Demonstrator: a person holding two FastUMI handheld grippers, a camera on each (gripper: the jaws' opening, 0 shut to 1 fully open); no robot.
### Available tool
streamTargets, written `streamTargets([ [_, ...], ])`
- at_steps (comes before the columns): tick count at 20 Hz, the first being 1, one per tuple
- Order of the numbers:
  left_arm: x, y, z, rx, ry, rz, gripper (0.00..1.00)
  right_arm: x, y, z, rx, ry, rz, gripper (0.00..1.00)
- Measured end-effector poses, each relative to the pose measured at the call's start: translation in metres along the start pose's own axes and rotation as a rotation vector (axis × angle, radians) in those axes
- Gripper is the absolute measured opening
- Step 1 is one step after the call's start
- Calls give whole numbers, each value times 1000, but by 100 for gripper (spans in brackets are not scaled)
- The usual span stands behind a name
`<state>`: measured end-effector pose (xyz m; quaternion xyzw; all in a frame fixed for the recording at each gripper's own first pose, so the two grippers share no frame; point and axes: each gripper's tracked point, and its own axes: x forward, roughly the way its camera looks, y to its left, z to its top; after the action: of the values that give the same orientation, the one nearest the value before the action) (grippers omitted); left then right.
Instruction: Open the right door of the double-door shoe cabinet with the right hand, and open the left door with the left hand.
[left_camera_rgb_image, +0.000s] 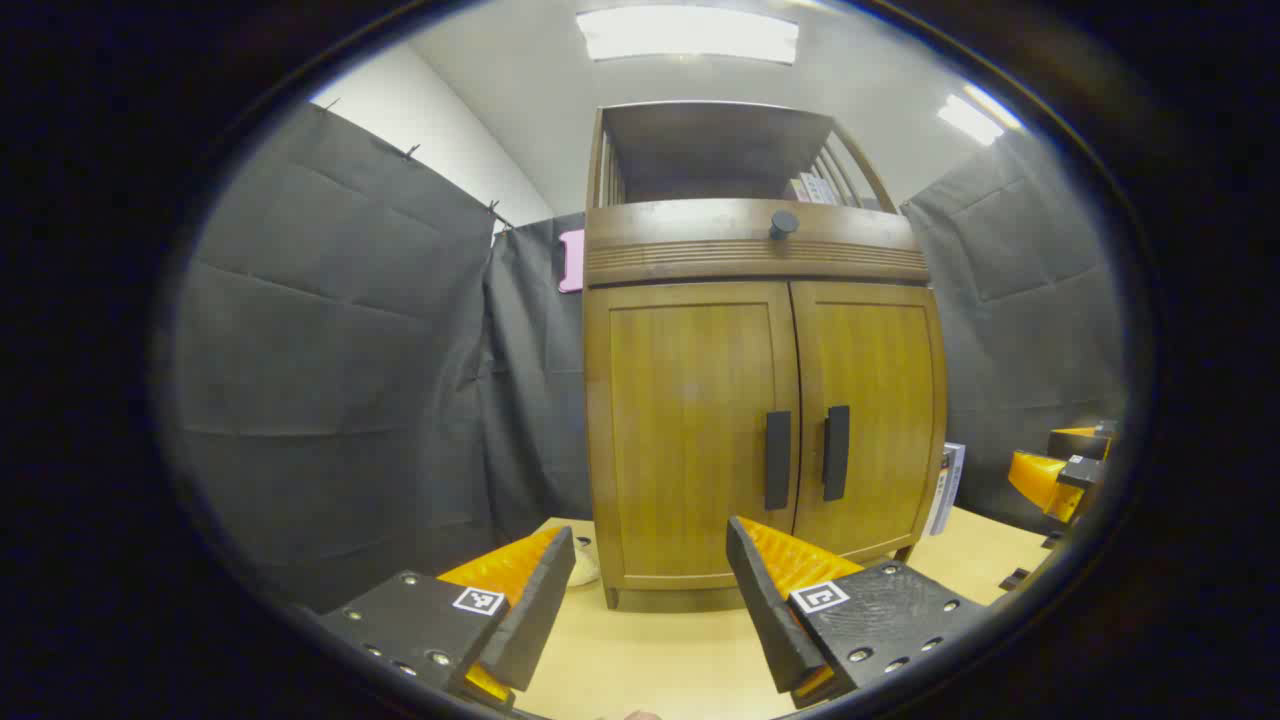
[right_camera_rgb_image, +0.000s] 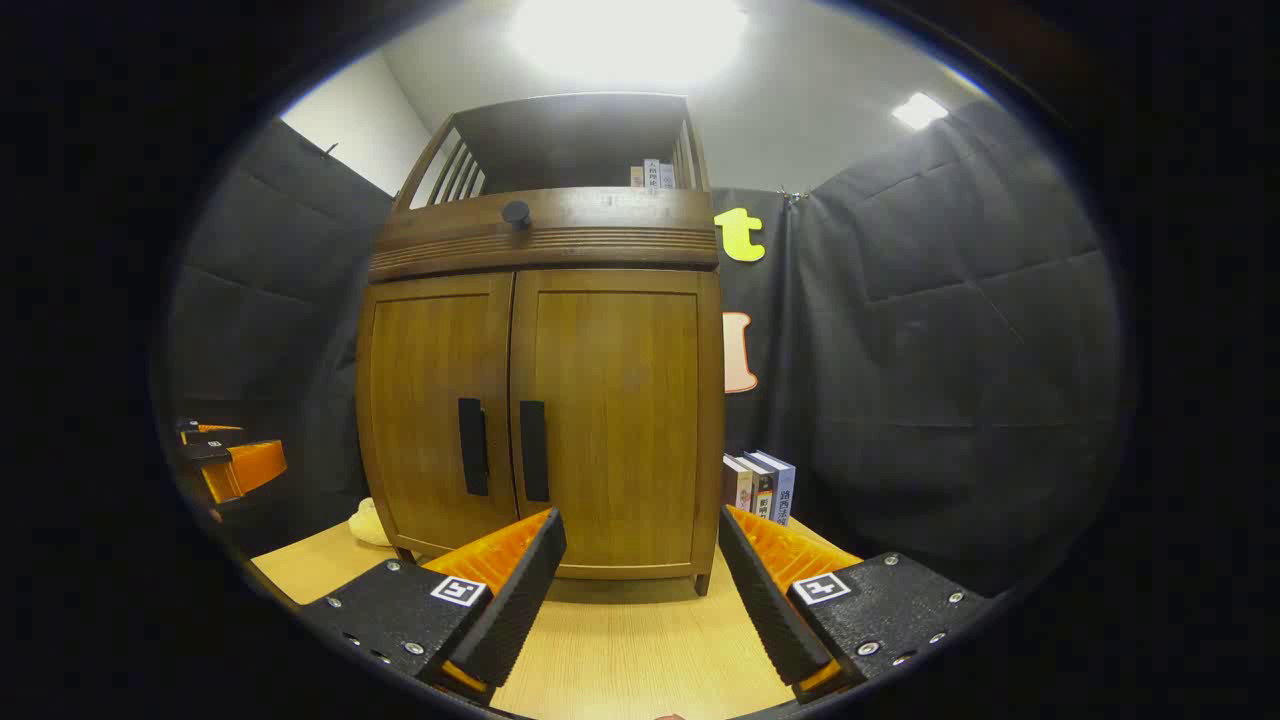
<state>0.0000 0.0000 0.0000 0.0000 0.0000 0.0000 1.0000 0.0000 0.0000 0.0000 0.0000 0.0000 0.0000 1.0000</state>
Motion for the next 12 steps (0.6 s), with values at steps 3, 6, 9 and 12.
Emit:
streamTargets([
  [3,-5,-3,4,7,-11,-3,94,-2,-2,0,2,-2,-1,95],
  [6,-9,-5,6,16,-18,-6,88,-3,-4,-1,4,-1,-6,95],
  [9,-10,-5,8,16,-17,-5,88,-4,-4,-1,8,2,-6,95],
  [12,-11,-6,8,18,-20,-4,87,-4,-4,-3,10,3,-3,95],
])
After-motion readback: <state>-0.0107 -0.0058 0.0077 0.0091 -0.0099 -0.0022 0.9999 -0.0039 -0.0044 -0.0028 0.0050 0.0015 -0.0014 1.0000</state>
